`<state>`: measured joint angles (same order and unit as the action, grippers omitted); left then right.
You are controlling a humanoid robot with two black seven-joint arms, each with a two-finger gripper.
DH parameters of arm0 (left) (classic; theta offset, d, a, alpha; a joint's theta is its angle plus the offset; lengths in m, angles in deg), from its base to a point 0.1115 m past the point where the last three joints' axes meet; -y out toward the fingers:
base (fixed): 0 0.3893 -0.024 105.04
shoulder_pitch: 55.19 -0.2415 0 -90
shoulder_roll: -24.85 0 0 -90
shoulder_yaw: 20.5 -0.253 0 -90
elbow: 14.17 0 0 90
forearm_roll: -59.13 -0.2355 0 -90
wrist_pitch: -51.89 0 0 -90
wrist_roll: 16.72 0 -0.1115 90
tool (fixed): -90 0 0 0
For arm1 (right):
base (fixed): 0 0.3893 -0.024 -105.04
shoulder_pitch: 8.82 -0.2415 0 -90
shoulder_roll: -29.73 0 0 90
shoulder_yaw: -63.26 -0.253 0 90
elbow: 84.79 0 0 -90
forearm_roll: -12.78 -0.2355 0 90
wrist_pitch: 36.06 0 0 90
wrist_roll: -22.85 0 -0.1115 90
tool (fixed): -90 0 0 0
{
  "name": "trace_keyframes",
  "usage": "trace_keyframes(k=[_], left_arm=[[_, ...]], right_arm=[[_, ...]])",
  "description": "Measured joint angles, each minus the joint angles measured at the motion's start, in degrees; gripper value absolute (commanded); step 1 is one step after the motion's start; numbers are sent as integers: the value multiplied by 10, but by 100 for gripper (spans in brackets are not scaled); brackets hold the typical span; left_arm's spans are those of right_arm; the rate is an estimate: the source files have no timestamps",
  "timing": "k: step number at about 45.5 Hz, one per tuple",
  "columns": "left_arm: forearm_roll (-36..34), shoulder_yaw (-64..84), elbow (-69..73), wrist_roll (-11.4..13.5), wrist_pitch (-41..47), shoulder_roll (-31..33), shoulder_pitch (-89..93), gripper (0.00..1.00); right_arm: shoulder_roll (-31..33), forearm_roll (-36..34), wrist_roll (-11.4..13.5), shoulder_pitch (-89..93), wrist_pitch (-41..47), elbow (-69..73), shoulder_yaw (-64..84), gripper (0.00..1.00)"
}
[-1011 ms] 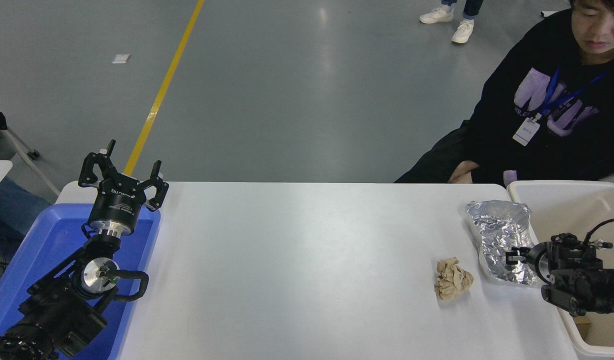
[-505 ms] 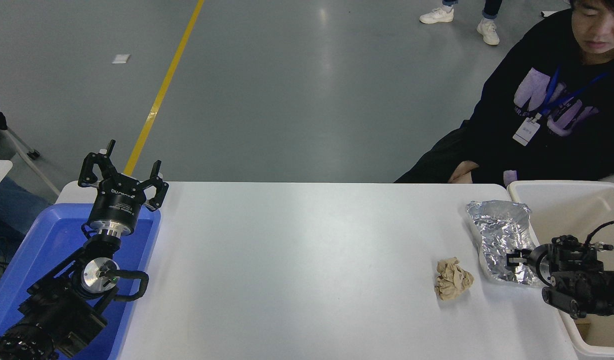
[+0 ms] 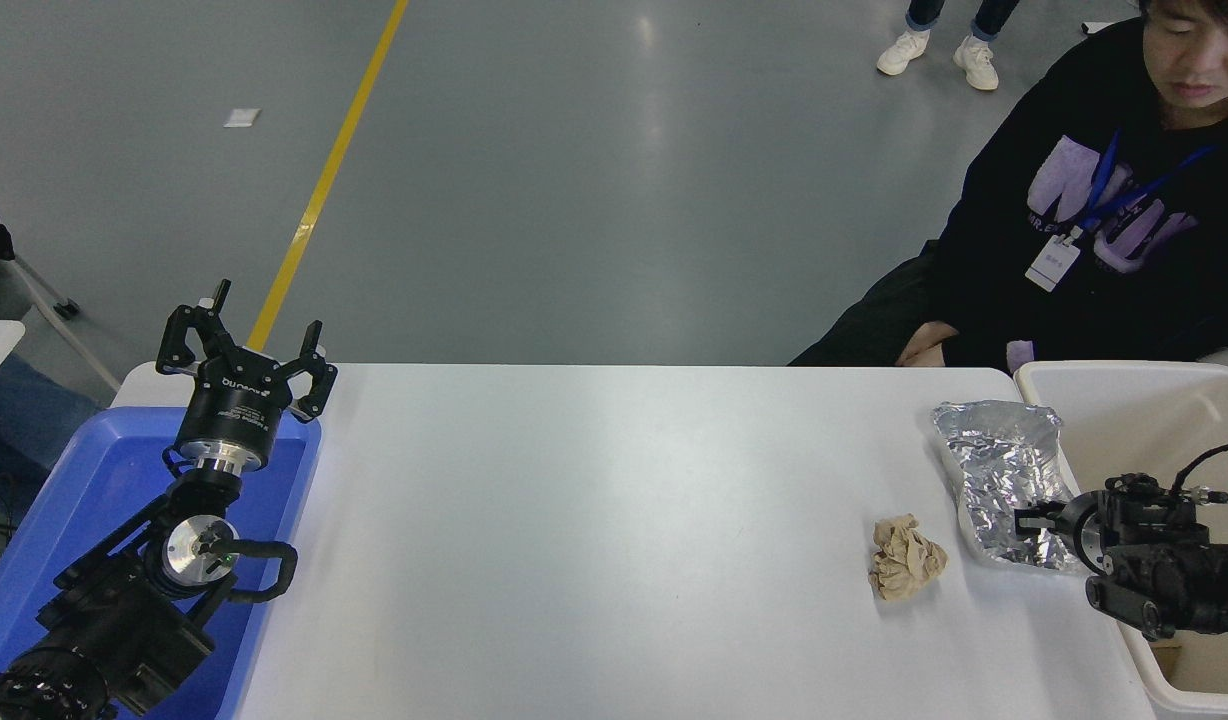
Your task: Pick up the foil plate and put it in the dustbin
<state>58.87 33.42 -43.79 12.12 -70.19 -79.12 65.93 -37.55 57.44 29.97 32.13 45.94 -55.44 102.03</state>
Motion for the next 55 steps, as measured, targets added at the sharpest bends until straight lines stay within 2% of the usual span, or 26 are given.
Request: trace_keyframes(k=[6, 26, 34, 47, 55], left_arm=[[0, 0, 0, 0, 0, 0, 0, 98], [0, 0, 0, 0, 0, 0, 0, 98], [0, 0, 0, 0, 0, 0, 0, 98], [0, 0, 0, 0, 0, 0, 0, 98], [0, 0, 0, 0, 0, 0, 0, 98]], right_arm=[[1, 0, 0, 0, 1, 0, 0, 42], [2, 0, 0, 0, 3, 2, 0, 38], [3, -1, 0, 1, 3, 2, 0, 28], [3, -3, 0, 4, 4, 7, 0, 23], [3, -5, 0, 5, 5, 9, -1, 10]])
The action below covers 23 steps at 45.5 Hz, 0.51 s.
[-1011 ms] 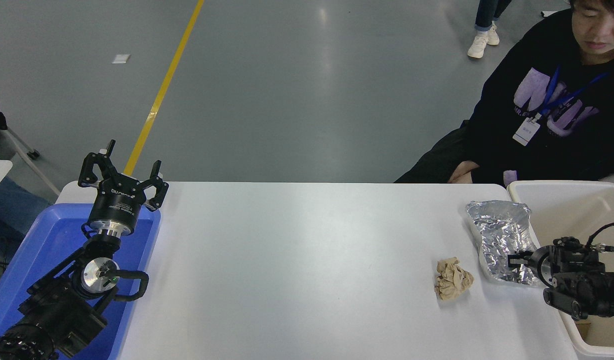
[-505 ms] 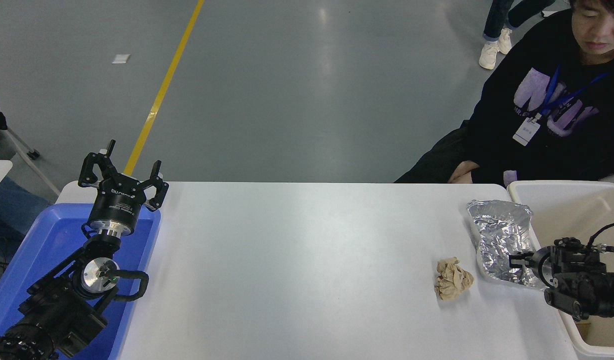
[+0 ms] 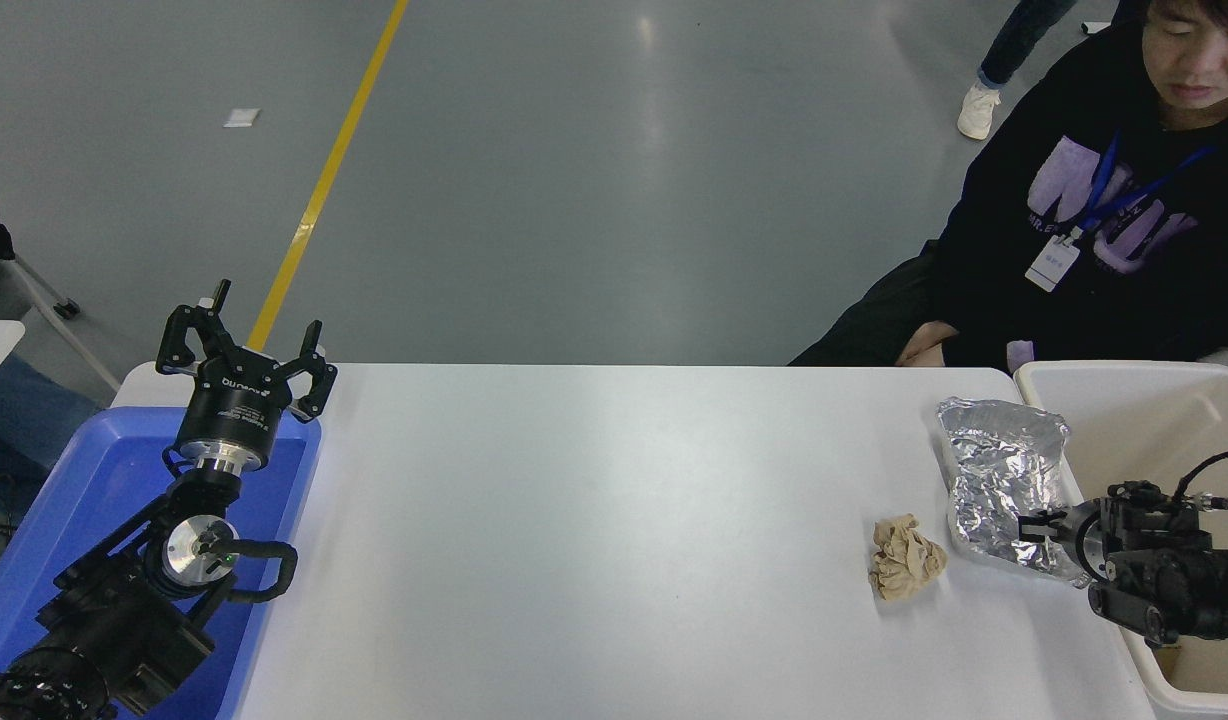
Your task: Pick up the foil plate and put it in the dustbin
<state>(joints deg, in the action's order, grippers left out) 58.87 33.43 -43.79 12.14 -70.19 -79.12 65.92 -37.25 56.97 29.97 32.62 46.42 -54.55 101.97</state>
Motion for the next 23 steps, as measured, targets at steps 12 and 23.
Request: trace_keyframes(k=[12, 23], left_arm=[[0, 0, 0, 0, 0, 0, 0, 98], [0, 0, 0, 0, 0, 0, 0, 98]], right_arm=[[1, -12, 0, 1, 2, 2, 0, 4], [2, -19, 0, 1, 2, 4, 0, 0]])
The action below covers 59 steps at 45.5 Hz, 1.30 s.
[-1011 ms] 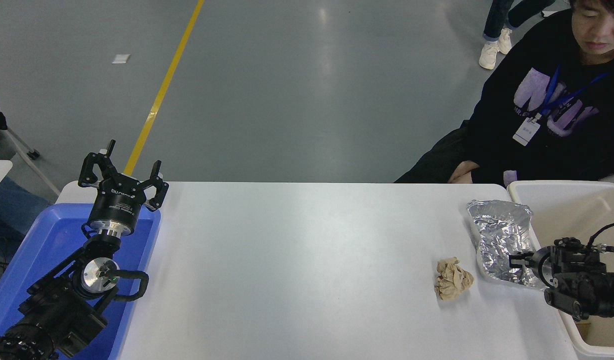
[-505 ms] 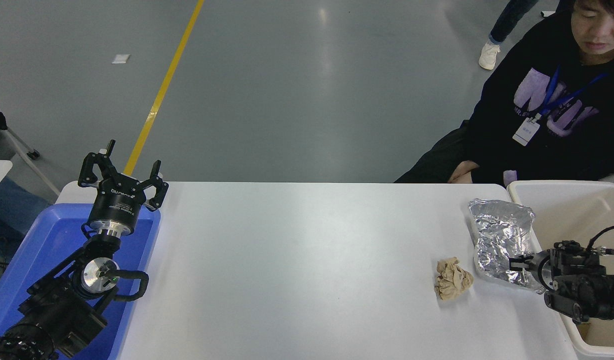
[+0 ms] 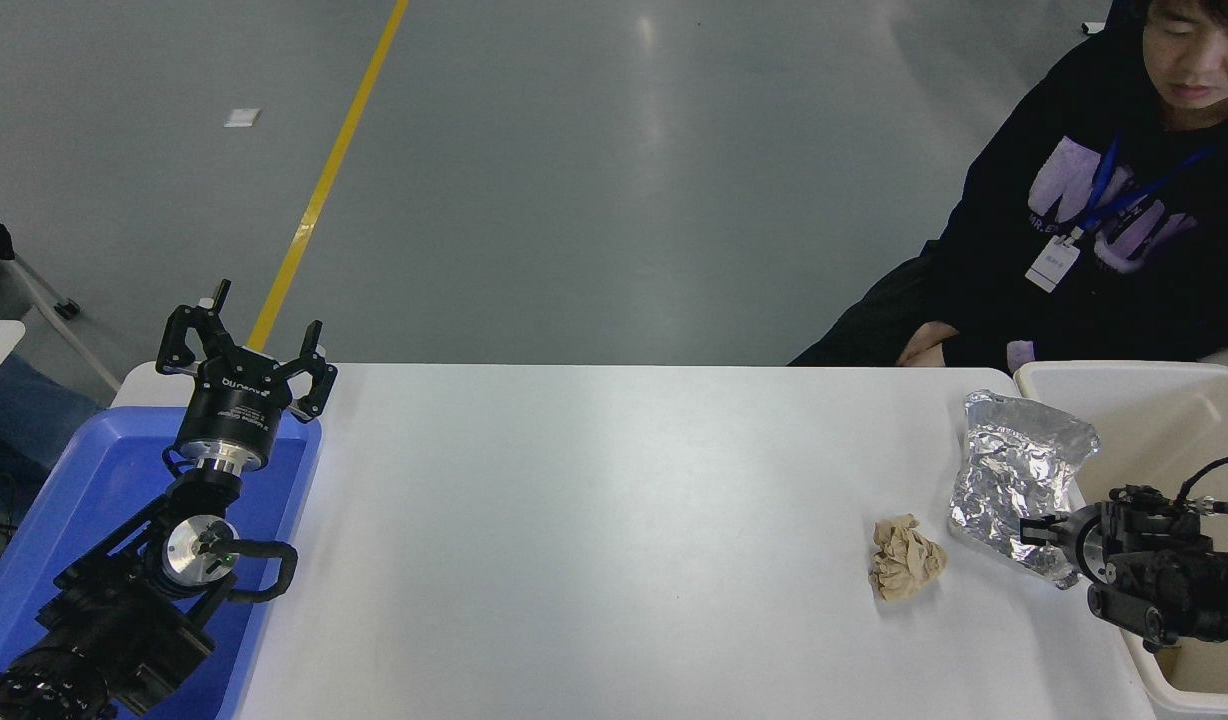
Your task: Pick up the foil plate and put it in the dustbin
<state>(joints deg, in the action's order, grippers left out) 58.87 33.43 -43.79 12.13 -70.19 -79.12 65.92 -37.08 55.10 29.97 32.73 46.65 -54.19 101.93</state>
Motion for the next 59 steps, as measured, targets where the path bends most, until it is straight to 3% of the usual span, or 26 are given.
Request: trace_keyframes(k=[59], left_arm=[[0, 0, 0, 0, 0, 0, 0, 98]], right_arm=[[25, -95, 0, -22, 1, 41, -2, 0]])
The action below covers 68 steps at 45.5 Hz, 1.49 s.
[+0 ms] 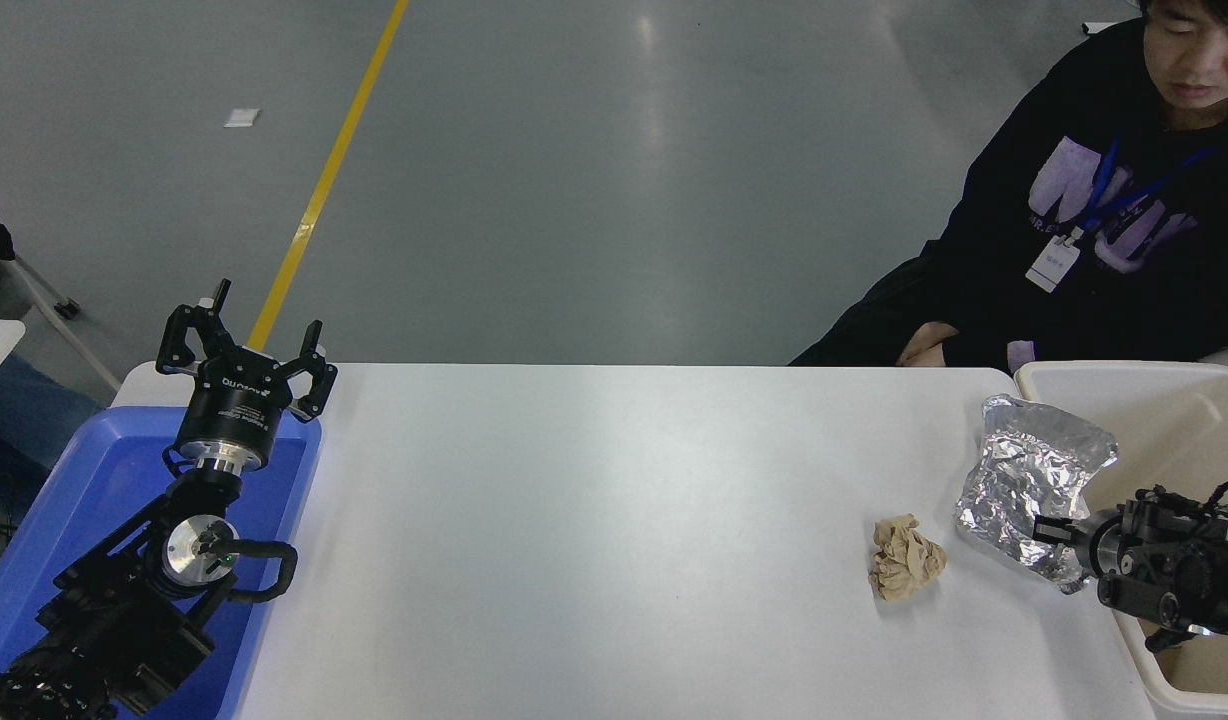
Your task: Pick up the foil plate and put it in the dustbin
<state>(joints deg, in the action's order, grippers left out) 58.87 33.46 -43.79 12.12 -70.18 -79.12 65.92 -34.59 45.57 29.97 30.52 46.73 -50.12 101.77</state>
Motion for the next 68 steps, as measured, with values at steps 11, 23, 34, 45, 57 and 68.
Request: trace_keyframes(k=[11, 23, 34, 45, 57, 68], left_arm=[[0, -1, 0, 0, 0, 0, 0, 98], [0, -1, -1, -1, -1, 0, 1, 98], [0, -2, -1, -1, -1, 0, 1, 98], [-1, -2, -1, -2, -1, 0, 1, 98], [0, -3, -1, -2, -1, 0, 1, 98], [0, -3, -1, -2, -1, 0, 1, 98]], right_arm=[[26, -18, 0, -46, 0, 54, 1, 0], [88, -24, 0, -151, 20, 162, 24, 0], [148, -31, -2, -306, 103, 283, 88, 0], [174, -72, -4, -479, 291, 353, 157, 0], [191, -120, -5, -655, 457, 379, 194, 0], [197, -147, -5, -764, 502, 392, 230, 0]])
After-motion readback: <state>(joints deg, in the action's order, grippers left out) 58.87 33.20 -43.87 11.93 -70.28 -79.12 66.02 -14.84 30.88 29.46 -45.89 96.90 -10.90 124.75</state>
